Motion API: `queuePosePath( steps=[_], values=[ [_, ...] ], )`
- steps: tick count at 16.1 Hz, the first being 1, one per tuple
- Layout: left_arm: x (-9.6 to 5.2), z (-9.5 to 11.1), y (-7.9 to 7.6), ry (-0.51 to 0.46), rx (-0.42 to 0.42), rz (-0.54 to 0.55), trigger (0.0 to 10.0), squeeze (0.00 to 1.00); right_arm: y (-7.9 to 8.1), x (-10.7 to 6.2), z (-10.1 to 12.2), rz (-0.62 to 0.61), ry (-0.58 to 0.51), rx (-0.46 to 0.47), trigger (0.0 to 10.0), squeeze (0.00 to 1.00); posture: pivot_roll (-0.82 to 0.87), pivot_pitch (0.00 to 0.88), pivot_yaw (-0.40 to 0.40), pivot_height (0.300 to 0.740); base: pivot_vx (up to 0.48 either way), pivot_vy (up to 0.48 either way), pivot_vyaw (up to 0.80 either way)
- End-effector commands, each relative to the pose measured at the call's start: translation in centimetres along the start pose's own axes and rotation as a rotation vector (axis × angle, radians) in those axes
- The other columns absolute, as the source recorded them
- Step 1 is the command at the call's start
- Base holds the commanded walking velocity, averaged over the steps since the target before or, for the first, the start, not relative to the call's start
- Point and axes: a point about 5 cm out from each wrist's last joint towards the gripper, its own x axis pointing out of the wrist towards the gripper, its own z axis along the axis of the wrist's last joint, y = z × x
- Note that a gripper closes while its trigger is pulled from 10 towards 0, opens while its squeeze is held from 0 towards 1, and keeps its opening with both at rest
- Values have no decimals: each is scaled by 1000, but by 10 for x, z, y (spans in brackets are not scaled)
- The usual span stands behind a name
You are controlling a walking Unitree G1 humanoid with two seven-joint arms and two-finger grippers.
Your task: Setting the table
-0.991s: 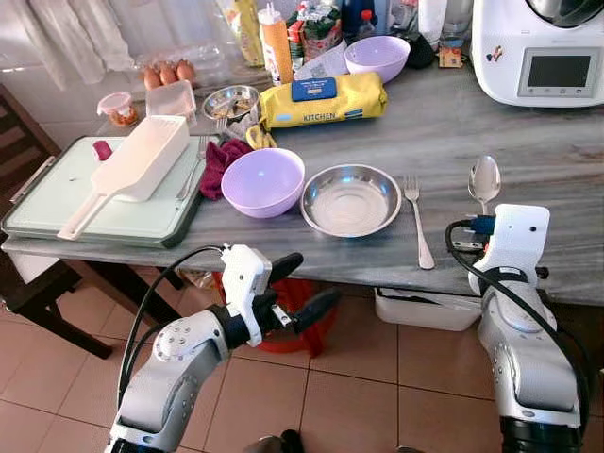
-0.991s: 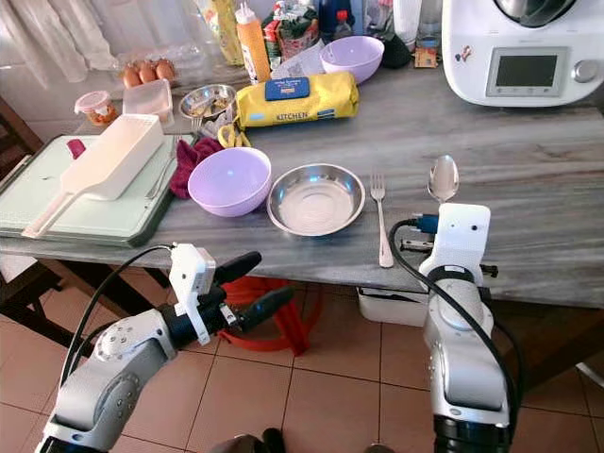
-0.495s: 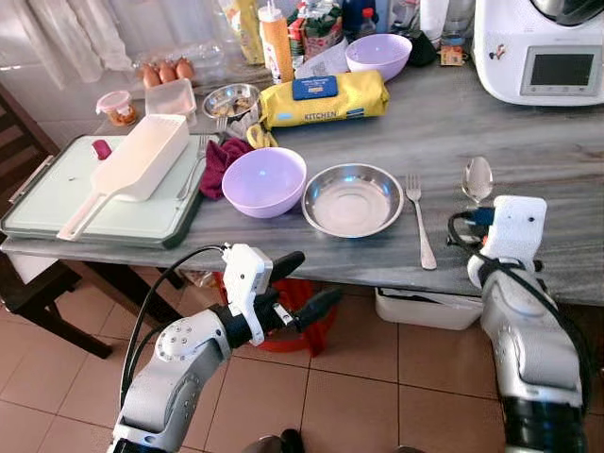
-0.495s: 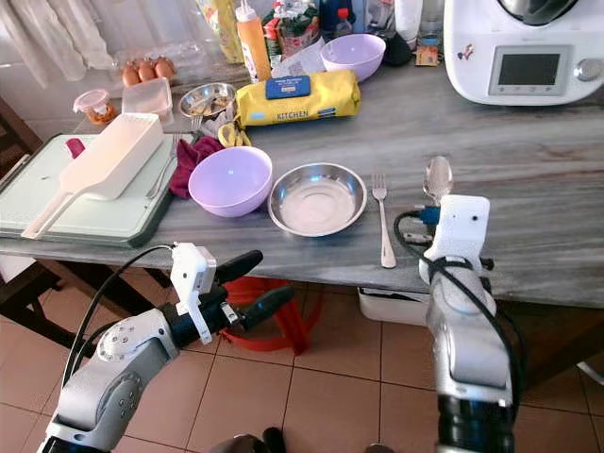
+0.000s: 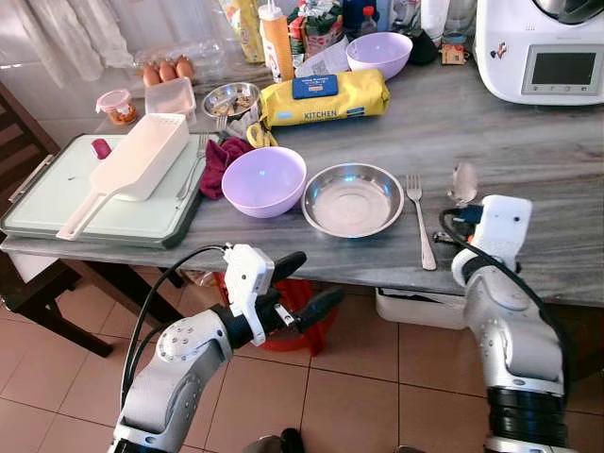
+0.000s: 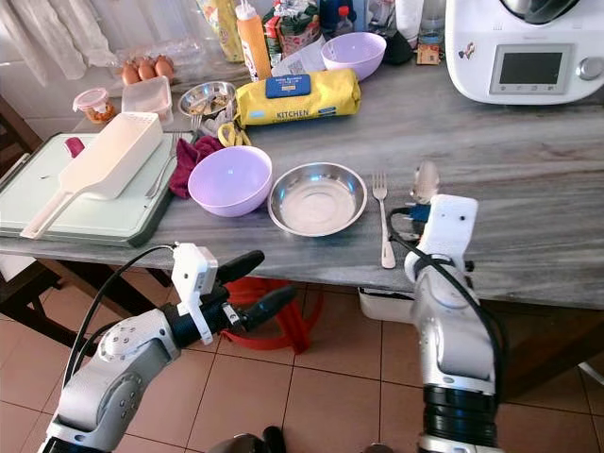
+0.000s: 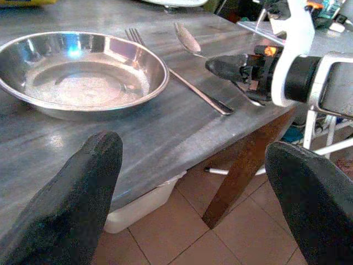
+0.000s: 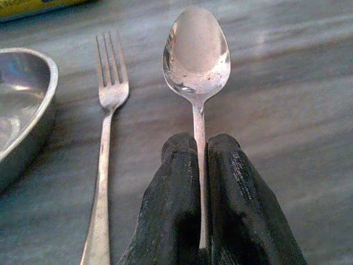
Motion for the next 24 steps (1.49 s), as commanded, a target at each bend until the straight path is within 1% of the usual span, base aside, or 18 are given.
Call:
queuePosePath(
  steps=[1,11,17,20,24],
  values=[
    [-1,2,1,7,21,12,10000,0,7,1,0,13,5,13,10000,0,-104,159,167,740,0,0,0],
    [0,2,-1,6,20,14,10000,0,12,12,4,10,-8,37,10000,0,-100,158,167,740,0,0,0],
    [1,2,0,8,17,15,10000,0,13,15,0,11,3,52,10000,0,-100,156,166,740,0,0,0],
    [1,1,1,11,19,18,10000,0,16,14,-2,16,11,59,10000,0,-99,153,164,740,0,0,0],
    [0,0,2,13,15,22,10000,0,13,15,-5,10,25,59,10000,0,-99,151,163,740,0,0,0]
  ],
)
